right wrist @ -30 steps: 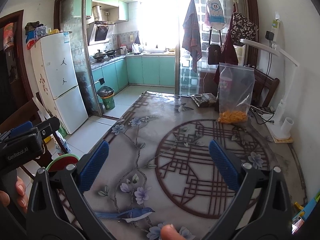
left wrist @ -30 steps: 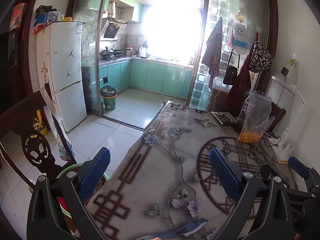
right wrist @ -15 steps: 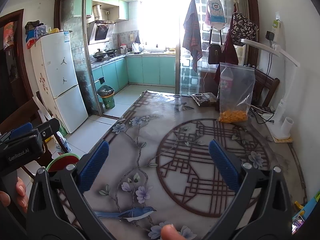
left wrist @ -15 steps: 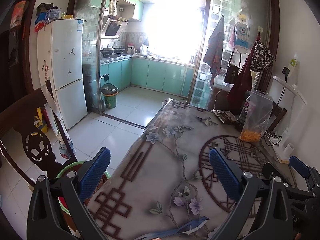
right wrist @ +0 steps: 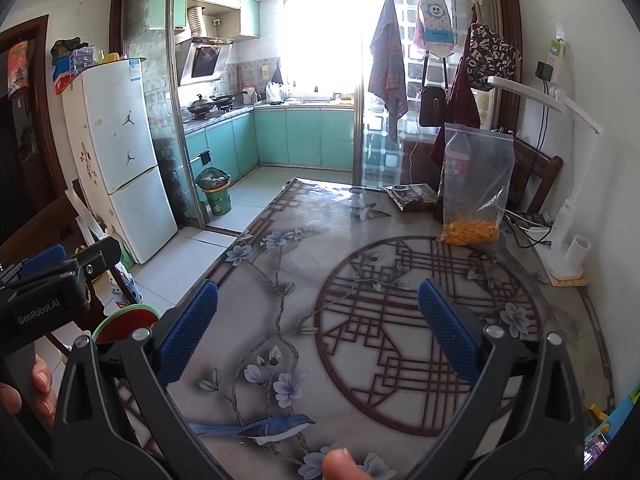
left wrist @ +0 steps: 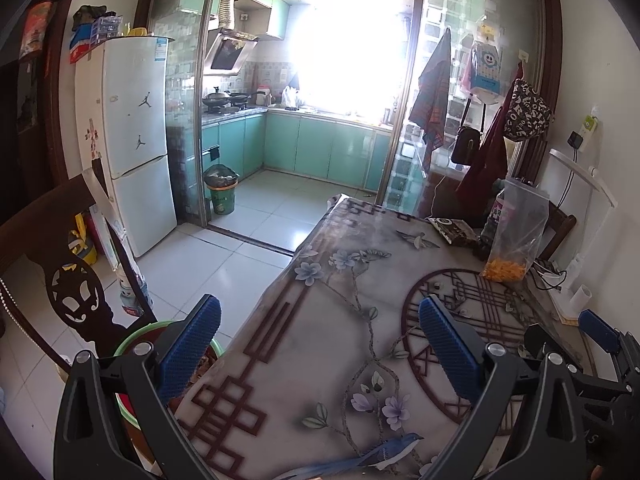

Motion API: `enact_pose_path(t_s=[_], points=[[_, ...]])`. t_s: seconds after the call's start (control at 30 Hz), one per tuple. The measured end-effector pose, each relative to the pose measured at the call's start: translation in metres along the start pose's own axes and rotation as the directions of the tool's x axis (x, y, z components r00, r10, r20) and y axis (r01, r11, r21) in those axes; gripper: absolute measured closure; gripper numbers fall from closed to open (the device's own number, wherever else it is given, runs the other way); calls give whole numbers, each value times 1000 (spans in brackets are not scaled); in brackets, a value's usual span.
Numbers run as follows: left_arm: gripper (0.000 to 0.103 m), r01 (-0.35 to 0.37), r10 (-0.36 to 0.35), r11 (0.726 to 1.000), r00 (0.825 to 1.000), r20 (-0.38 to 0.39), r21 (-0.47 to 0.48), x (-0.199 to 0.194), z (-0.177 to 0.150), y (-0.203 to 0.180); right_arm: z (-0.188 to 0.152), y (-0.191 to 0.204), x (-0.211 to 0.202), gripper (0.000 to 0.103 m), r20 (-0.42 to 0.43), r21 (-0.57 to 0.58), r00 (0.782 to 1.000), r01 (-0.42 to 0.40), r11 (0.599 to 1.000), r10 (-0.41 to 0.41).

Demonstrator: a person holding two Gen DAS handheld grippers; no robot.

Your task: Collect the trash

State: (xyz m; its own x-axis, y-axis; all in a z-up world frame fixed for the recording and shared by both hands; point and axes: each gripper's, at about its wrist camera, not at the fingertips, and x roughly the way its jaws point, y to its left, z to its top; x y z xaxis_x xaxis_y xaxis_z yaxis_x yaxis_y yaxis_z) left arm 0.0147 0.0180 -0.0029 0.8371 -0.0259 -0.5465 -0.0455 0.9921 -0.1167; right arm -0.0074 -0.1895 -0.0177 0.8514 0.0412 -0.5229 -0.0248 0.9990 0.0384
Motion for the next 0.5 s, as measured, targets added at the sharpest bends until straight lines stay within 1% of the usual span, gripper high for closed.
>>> enact_pose_path(t_s=[0.2,0.37,0.43,0.5], points=[[8,5,-5,1000,1000,-10,4,6,0,-2,-1,-4,6,5,-8,4,1000,0,1000,0],[8,10,-10,1000,1000,-22,23,17,-2,-14,-1,-14,15,5,-21,20,1000,5,1000,-5],[8,29,-27,999,999,-41,38,28,-4,-22,-3,-19,22,5,-33,27,999,10,1000,-9],[8,40,-35,997,996,-85,60,49,-11,-31,-8,-29,33,5,-57,43,998,16,999,-13]])
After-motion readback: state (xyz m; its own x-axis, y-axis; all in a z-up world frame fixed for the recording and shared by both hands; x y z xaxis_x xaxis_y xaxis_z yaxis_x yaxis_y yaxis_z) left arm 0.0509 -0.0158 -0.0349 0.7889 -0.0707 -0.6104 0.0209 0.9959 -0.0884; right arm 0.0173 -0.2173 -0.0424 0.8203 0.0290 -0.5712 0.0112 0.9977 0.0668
